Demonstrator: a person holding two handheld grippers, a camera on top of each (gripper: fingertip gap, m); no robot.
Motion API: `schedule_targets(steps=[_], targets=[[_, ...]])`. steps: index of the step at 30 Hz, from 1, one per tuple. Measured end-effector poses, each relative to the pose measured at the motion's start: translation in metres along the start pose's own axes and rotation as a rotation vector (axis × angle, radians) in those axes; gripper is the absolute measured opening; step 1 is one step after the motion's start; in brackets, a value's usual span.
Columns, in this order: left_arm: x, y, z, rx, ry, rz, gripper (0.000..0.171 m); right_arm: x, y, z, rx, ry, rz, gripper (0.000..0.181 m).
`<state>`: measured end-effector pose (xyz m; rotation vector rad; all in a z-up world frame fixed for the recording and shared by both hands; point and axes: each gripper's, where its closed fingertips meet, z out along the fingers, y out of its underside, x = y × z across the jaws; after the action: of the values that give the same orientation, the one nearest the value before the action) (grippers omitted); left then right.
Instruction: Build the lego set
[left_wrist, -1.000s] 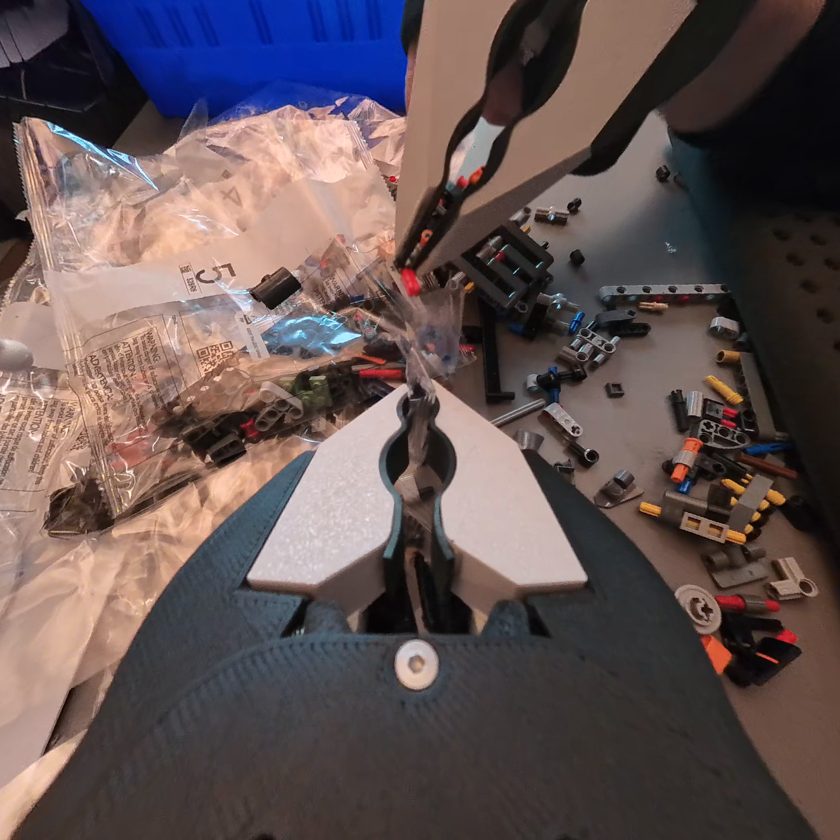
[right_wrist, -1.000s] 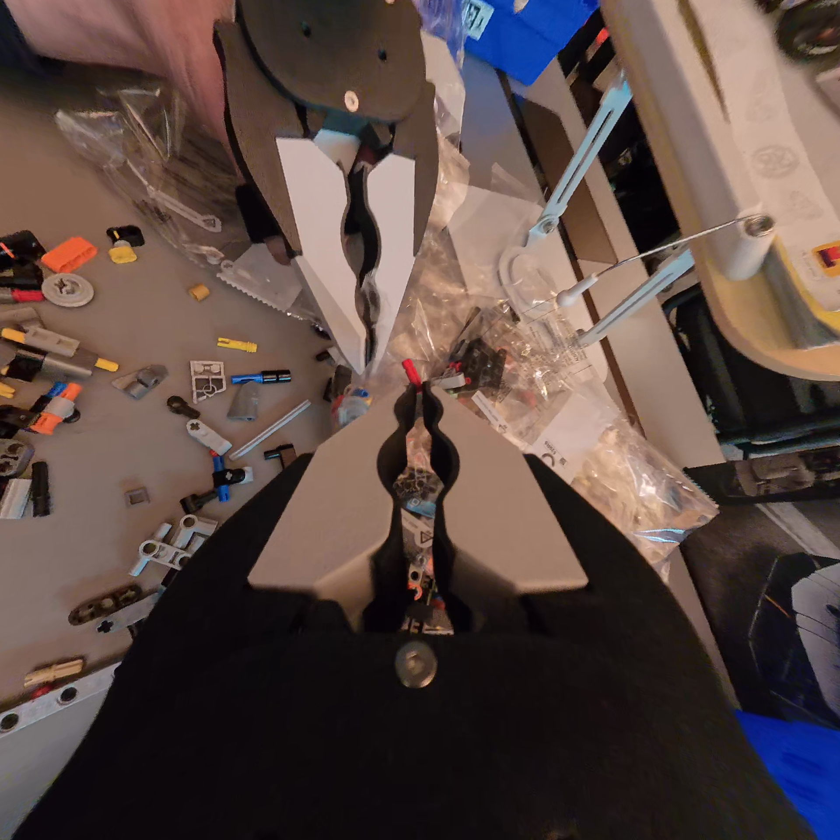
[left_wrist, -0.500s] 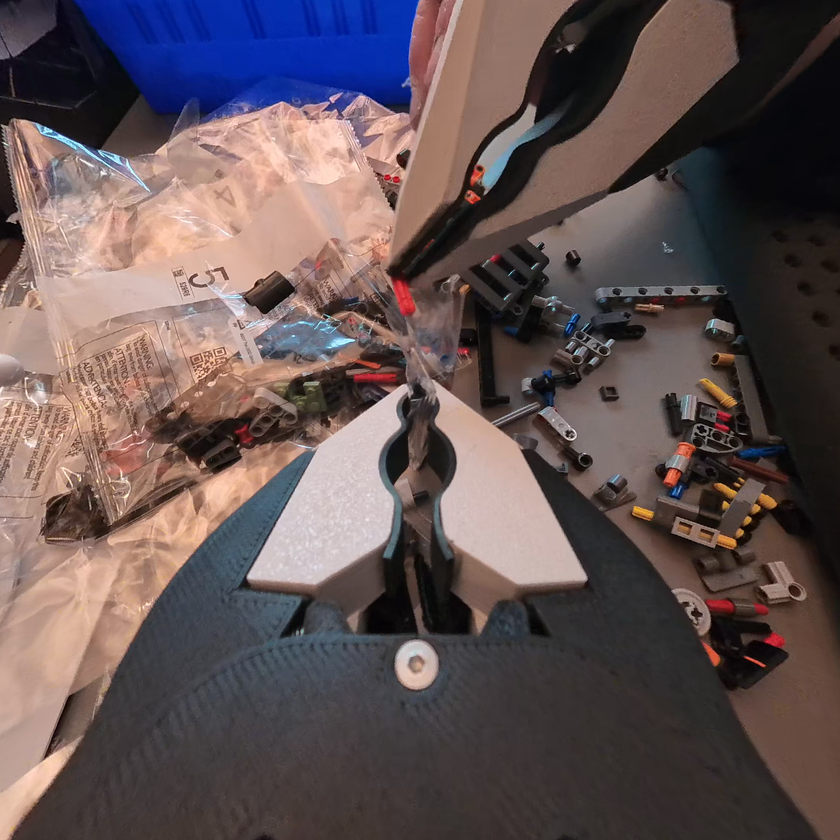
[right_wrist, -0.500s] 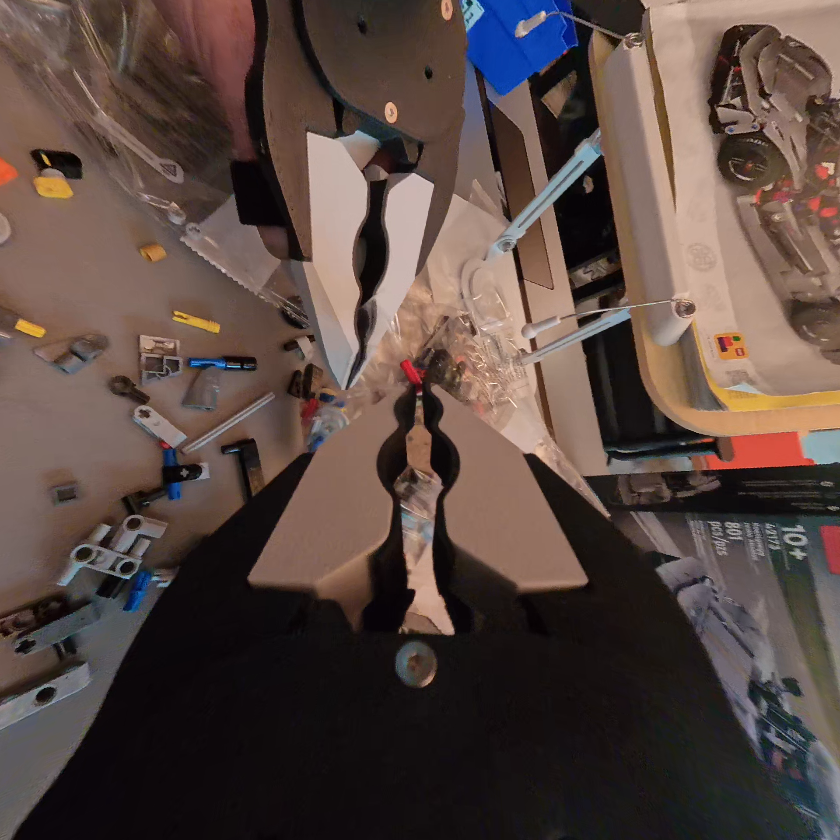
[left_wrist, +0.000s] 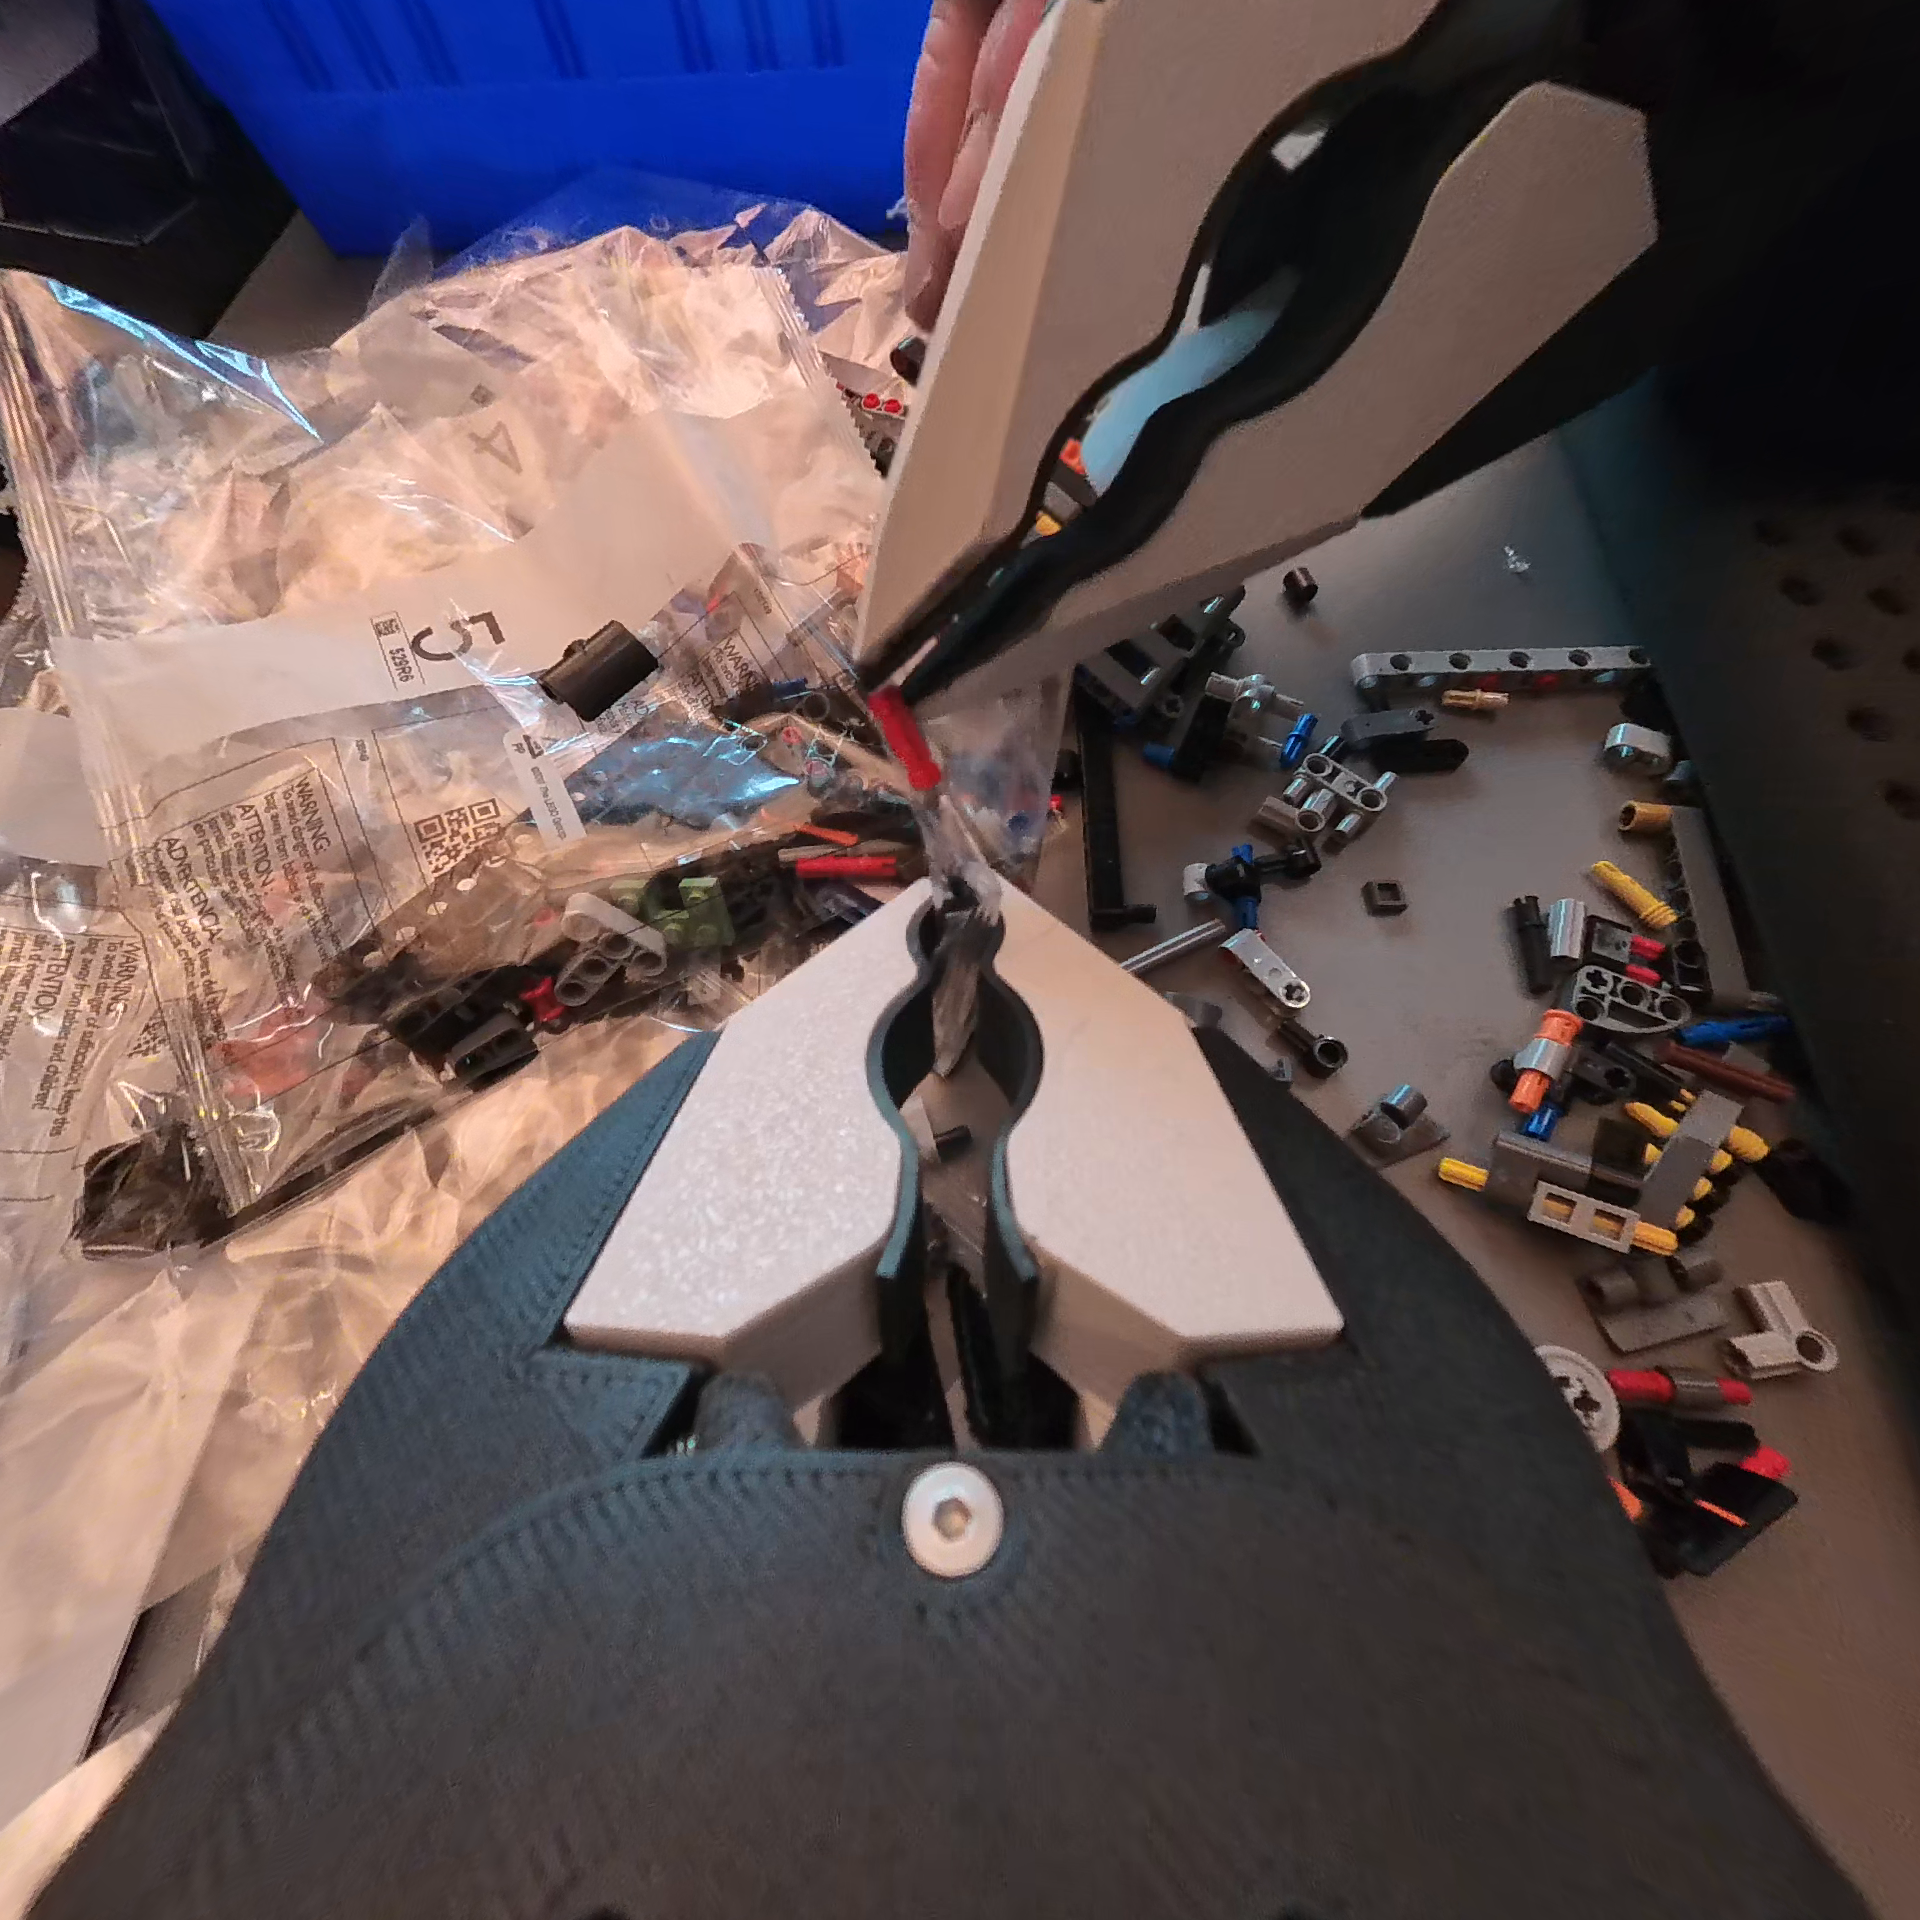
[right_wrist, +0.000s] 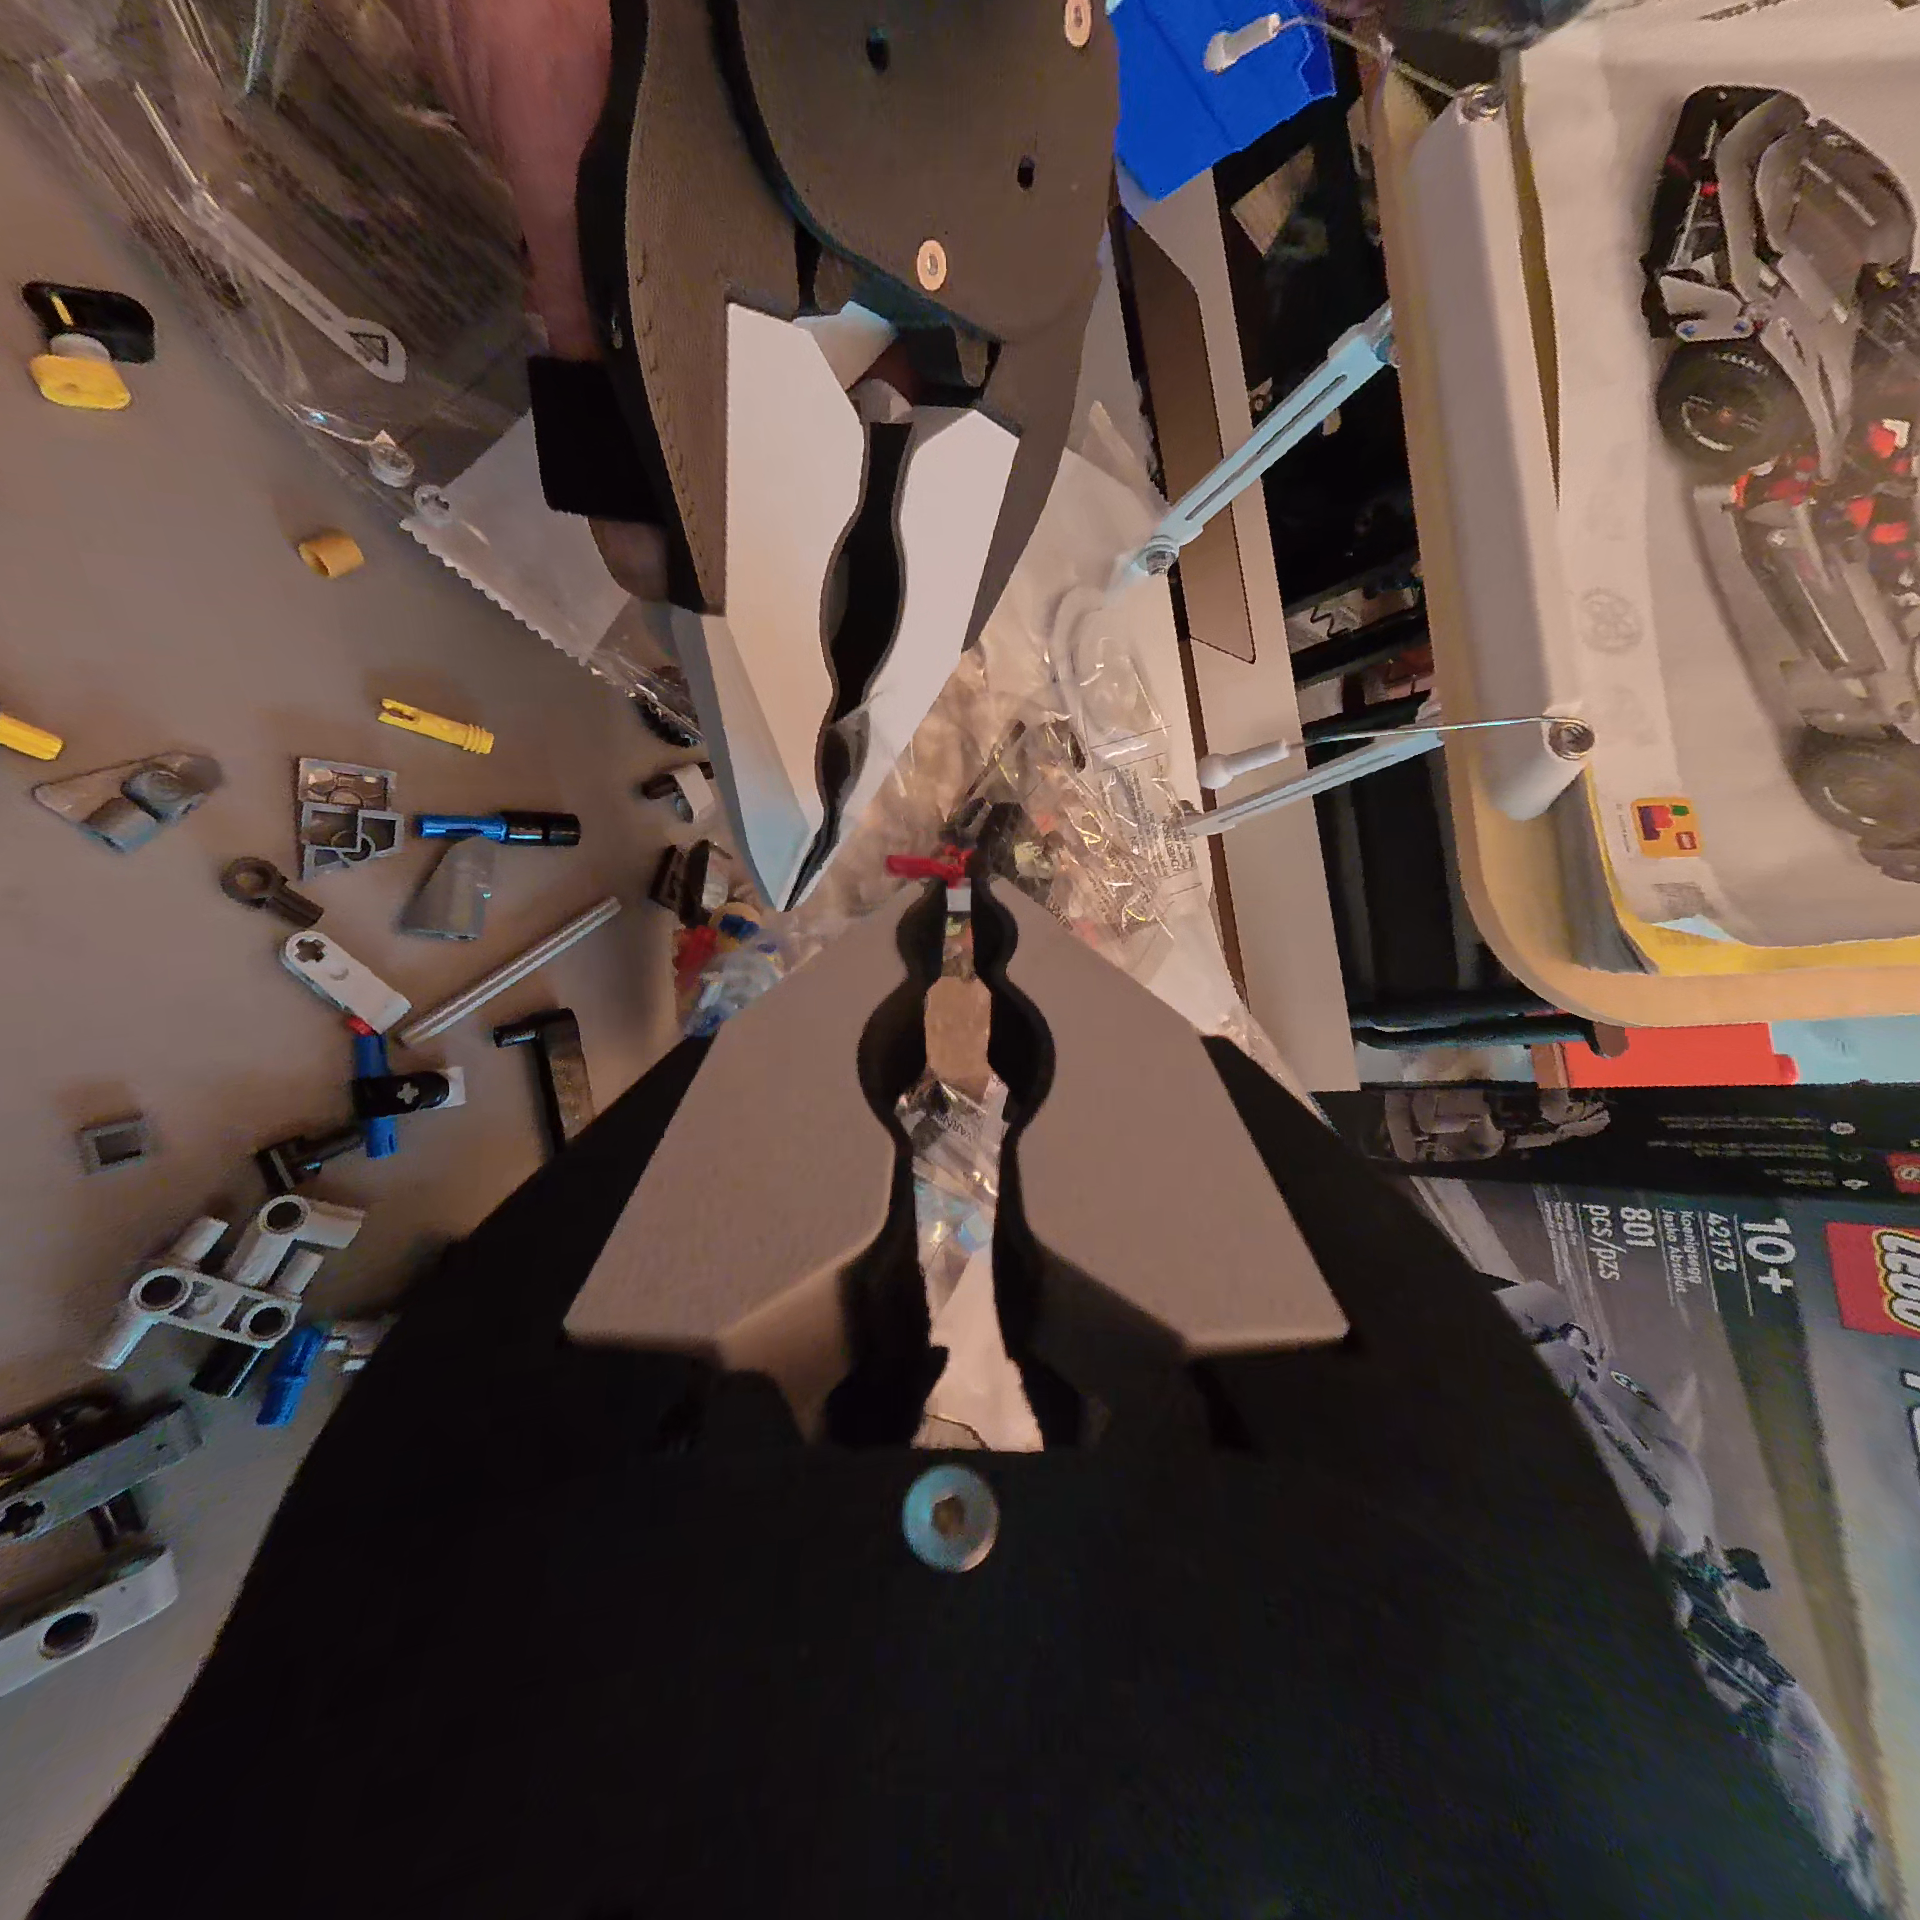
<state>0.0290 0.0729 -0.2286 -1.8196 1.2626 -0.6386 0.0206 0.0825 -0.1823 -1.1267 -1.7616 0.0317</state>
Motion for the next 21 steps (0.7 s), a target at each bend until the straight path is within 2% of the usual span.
schedule_targets(steps=[7, 12, 18, 21], targets=[[0.0, 0.0, 0.0, 0.001, -0.001, 0.001, 0.0, 0.002, -0.001, -0.004, 0.027, -0.006, 0.026, 0.005], [-0.001, -0.001, -0.002, 0.01, -0.003, -0.004, 0.0, 0.013, -0.004, -0.015, 0.101, -0.01, 0.113, 0.005], [-0.003, -0.004, -0.004, 0.035, -0.001, -0.025, 0.0, 0.005, -0.014, -0.022, 0.197, -0.121, 0.219, 0.009], [-0.004, -0.008, -0.008, 0.07, 0.002, -0.04, 0.0, -0.001, -0.005, -0.018, 0.159, -0.181, 0.272, 0.018]])
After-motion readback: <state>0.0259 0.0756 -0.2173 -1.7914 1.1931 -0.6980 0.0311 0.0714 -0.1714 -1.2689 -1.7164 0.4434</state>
